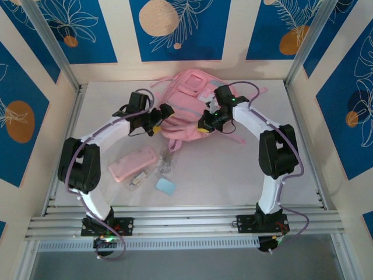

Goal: Pack the student bag
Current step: Zip the student bag at the top-center of the table.

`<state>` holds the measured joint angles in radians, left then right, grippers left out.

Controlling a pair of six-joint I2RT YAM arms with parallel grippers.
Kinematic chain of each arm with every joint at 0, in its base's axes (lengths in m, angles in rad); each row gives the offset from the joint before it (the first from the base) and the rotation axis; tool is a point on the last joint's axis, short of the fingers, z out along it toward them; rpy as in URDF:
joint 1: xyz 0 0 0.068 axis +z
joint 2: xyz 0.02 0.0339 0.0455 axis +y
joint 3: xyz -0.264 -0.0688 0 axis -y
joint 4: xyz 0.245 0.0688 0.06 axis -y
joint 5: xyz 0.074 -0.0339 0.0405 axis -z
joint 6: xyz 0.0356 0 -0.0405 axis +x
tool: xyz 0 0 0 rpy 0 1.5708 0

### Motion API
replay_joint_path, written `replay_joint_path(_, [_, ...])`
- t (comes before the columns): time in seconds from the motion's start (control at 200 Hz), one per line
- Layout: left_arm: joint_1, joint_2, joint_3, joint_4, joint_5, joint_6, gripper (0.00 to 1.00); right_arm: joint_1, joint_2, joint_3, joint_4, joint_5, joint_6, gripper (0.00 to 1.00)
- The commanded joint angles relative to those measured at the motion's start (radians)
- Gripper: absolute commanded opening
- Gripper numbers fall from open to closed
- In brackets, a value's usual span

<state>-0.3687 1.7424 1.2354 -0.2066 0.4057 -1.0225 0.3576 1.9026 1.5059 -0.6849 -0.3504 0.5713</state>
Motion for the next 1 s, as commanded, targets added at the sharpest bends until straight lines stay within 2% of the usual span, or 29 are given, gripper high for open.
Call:
replay_joint_path(0.0, [-0.059, 0.016, -0.033, 0.103, -0.005, -0.124, 1.0, 0.028, -0.015, 0.039, 0.107, -0.092, 0.051, 0.0])
replay_joint_path(0.125, [-0.09, 0.084, -0.013, 0.178, -0.016, -0.191, 1.0, 0.041, -0.058, -0.027, 0.115, -0.142, 0.044, 0.0])
replay_joint_path(0.2, [-0.091, 0.116, 0.002, 0.22, -0.021, -0.208, 0.88, 0.041, -0.083, -0.061, 0.066, -0.175, -0.029, 0.0])
replay_joint_path(0.28, [-0.087, 0.13, 0.022, 0.225, -0.041, -0.174, 0.59, 0.045, -0.095, -0.067, -0.081, -0.168, -0.201, 0.0])
replay_joint_path(0.38, [-0.078, 0.135, 0.06, 0.159, -0.058, -0.092, 0.25, 0.038, -0.097, -0.086, -0.282, -0.017, -0.394, 0.0])
replay_joint_path(0.42, [-0.071, 0.135, 0.067, 0.14, -0.056, -0.068, 0.0, 0.023, -0.097, -0.104, -0.332, 0.044, -0.439, 0.0])
replay_joint_path(0.52, [-0.053, 0.124, 0.058, 0.106, -0.059, -0.035, 0.0, -0.031, -0.095, -0.135, -0.409, 0.22, -0.506, 0.0])
replay_joint_path(0.71, [-0.042, 0.08, 0.041, 0.05, -0.082, 0.037, 0.0, -0.123, -0.003, -0.054, -0.444, 0.681, -0.542, 0.0])
replay_joint_path(0.995, [-0.033, 0.076, 0.009, 0.075, -0.049, 0.021, 0.0, -0.269, 0.201, 0.262, -0.356, 0.913, -0.547, 0.0])
